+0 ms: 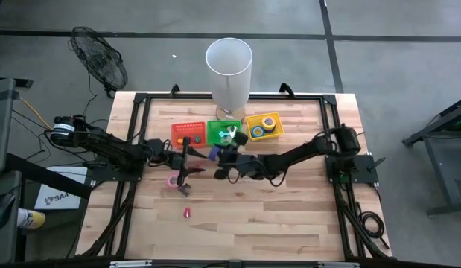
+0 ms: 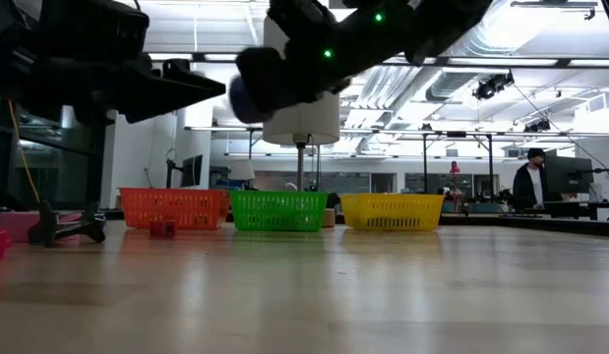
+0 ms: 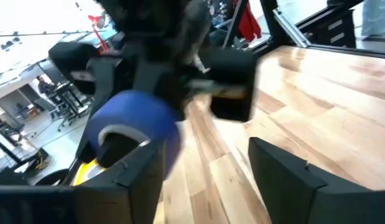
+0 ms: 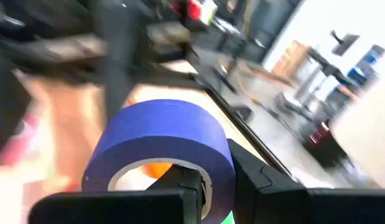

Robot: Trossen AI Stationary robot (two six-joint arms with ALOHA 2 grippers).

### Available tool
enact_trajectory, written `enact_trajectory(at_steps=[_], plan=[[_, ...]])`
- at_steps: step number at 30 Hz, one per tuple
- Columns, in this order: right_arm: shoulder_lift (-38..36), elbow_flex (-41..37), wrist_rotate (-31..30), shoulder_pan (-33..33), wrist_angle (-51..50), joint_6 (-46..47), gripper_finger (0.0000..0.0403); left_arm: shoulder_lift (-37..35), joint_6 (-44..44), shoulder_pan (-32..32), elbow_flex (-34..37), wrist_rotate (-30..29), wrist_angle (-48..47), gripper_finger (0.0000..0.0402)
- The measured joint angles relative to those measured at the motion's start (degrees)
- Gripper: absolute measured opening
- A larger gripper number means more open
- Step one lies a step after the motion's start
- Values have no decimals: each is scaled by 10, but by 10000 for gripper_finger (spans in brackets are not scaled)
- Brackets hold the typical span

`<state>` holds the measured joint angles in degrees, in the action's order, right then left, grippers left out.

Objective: Pick and place Stapler, Stapler remover, tape
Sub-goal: Put the blue tape into the yellow bin

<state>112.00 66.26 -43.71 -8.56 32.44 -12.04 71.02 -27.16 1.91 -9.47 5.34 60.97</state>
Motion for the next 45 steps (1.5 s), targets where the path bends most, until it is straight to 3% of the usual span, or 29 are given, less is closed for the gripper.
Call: enact_trajectory(at_steps=[6,12,17,31,42,45], plan=[[-47,0,-68,10,-205,132,34,0,0,0,0,-25,-9,243],[-85,0,-71,54,-432,322,34,0,0,0,0,-28,-12,243],[-87,0,-33,109,-540,409,34,0,0,0,0,-29,-12,243],[-86,0,142,248,-640,418,34,0,4,0,0,-30,-12,243],[-87,2,327,310,-649,380,34,0,4,0,0,-30,-16,243],[-87,1,347,318,-659,379,47,0,5,0,0,-30,-16,243]])
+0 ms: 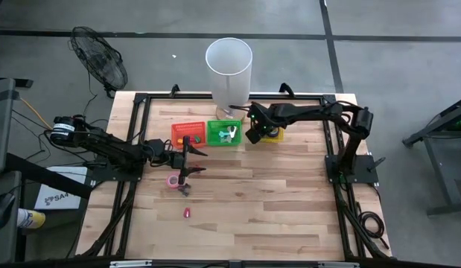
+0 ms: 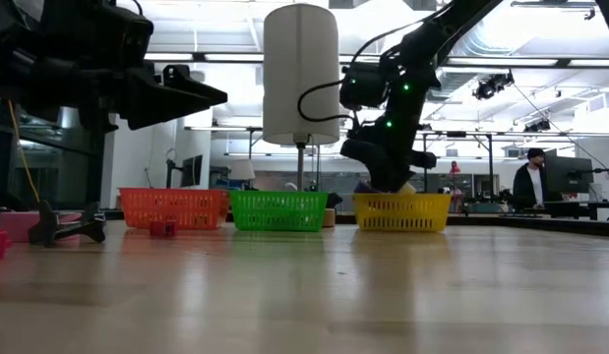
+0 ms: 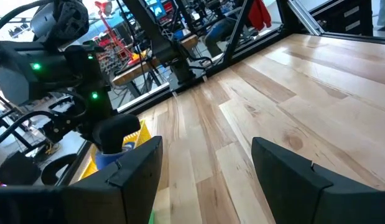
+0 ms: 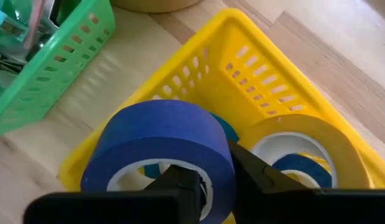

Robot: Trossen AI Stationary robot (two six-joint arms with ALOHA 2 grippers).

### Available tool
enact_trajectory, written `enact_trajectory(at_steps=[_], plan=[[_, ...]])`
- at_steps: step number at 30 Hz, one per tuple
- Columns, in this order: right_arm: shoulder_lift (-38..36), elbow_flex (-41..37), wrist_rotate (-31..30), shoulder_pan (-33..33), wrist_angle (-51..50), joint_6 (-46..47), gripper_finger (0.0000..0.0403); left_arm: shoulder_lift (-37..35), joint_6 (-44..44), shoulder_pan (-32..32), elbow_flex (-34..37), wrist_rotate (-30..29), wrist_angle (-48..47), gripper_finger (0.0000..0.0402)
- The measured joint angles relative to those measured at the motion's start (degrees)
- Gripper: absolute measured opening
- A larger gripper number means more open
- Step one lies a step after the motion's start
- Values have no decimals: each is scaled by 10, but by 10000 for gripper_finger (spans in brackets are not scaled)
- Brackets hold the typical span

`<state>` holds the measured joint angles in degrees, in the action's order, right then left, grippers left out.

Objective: Pick and place Stapler, Stapler remover, tape
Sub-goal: Put the blue tape into the yellow bin

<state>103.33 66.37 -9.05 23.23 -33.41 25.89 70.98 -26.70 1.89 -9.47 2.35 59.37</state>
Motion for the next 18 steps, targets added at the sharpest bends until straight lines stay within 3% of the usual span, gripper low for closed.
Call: enact_trajectory(at_steps=[7,18], plan=[[-9,-1,-23,-1,-18,-19,80,0,0,0,0,0,-3,243],[-139,-1,-80,-28,-56,-5,109,0,0,0,0,-1,-8,243]])
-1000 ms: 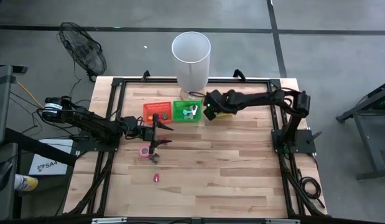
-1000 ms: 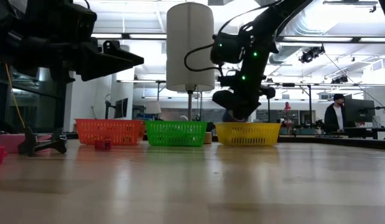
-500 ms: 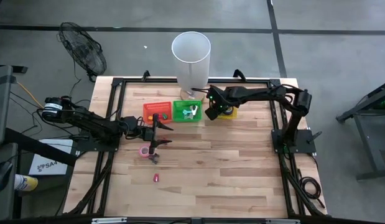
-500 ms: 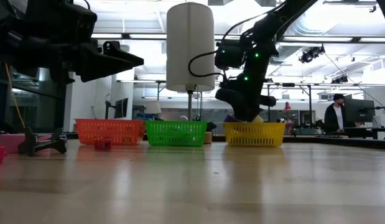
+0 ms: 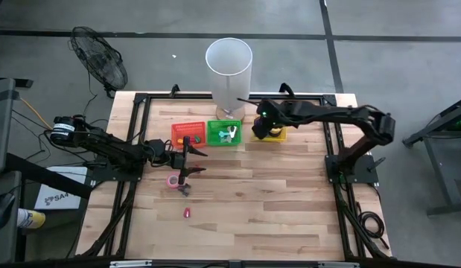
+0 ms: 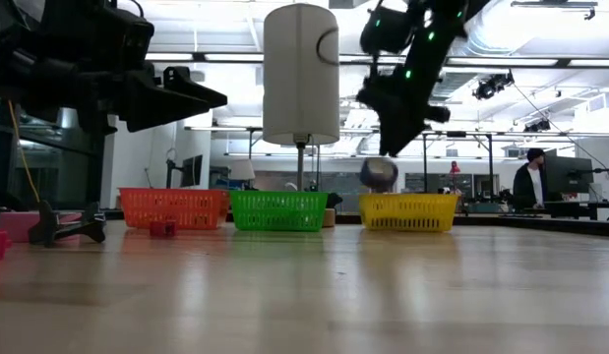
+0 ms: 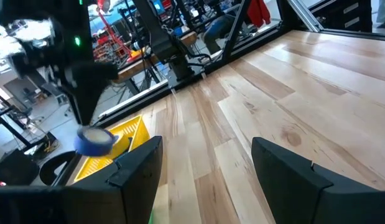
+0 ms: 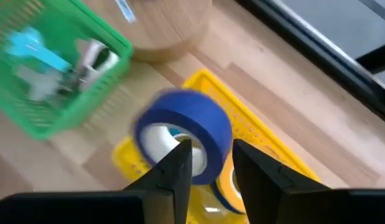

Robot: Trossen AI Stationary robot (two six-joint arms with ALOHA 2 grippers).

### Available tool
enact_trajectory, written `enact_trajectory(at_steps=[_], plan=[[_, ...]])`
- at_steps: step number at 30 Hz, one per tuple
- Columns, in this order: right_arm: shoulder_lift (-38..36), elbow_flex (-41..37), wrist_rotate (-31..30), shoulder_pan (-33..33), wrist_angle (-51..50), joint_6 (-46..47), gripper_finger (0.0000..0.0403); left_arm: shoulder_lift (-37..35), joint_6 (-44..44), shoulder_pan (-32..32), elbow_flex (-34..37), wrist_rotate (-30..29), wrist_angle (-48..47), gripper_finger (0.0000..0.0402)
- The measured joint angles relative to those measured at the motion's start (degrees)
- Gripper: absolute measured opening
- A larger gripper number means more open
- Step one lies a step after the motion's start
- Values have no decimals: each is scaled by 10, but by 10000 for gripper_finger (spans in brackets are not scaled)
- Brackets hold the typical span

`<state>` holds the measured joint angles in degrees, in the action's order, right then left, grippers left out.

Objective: Pick and place Stapler, Stapler remover, tape
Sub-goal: Put the blue tape into the yellow bin, then put the pink tape into the yellow bin

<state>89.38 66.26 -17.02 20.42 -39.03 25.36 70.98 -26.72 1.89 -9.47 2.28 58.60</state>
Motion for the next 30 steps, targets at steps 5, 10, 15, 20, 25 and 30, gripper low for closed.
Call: enact_trajectory(at_steps=[5,10,15,20,25,30], plan=[[-21,1,0,-15,-14,1,123,0,0,0,0,0,3,243],[-12,1,-10,-24,-29,8,123,0,2,0,0,0,3,243],[-12,0,-18,-41,-27,14,124,0,2,0,0,0,-2,243],[-13,0,-22,-78,-28,16,124,-15,2,0,0,0,-50,243],[-13,0,-37,-121,-40,32,124,-71,8,0,-7,0,-160,243],[-13,-2,-65,-167,-52,60,124,-157,26,0,-75,0,-430,243]])
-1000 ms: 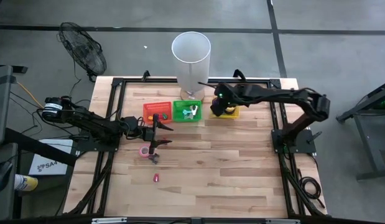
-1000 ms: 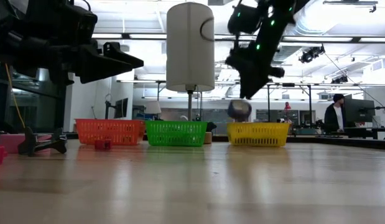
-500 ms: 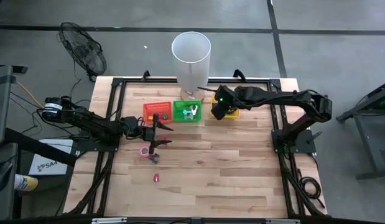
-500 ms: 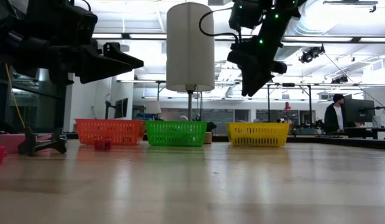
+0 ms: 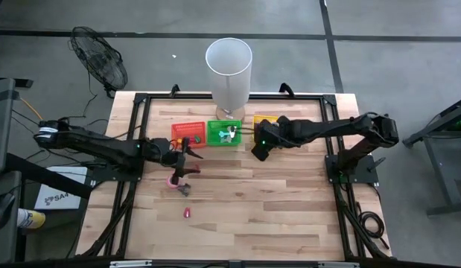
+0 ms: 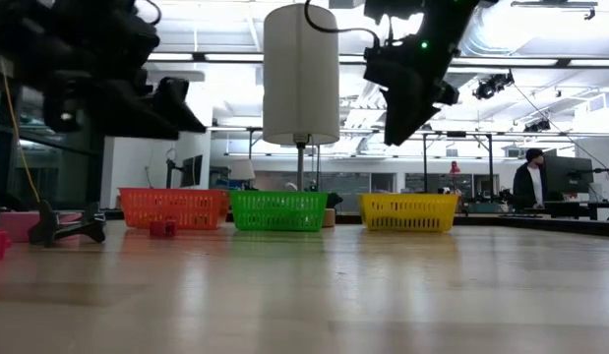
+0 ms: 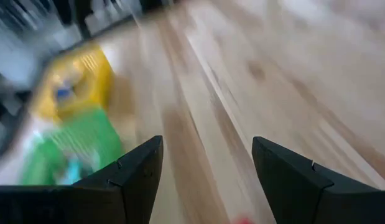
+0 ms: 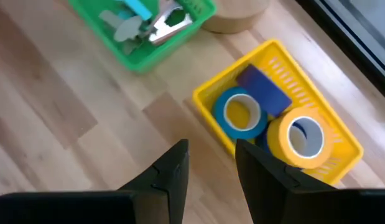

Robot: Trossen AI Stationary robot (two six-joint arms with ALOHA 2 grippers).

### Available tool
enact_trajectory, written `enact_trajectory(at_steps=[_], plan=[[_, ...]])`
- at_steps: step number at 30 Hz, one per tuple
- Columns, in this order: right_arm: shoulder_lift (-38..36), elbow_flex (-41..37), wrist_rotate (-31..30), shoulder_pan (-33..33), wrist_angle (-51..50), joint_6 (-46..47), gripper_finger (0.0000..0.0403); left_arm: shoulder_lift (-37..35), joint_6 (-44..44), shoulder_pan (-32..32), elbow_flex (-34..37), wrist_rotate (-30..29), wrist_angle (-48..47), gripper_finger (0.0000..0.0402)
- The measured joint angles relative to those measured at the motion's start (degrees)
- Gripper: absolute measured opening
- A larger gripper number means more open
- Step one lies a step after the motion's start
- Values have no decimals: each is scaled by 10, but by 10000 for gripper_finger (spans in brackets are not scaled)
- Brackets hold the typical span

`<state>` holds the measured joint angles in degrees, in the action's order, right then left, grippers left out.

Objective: Pick and place Stapler, Stapler remover, tape
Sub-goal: Put the pink tape into the yellow bin

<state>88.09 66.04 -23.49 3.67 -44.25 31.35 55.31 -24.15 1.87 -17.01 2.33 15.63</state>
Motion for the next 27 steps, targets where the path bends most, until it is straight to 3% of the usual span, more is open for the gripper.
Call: enact_trajectory(at_steps=[4,8,14,27], plan=[[0,-10,-19,-34,1,10,124,-27,35,0,-62,1,-229,243],[0,-13,-43,-63,-2,21,124,-28,63,24,-79,-2,-341,243],[0,-13,-93,-105,-1,33,124,-27,104,72,-80,32,-425,243],[0,-13,-133,-148,26,34,123,-25,213,153,-80,4,-477,243]])
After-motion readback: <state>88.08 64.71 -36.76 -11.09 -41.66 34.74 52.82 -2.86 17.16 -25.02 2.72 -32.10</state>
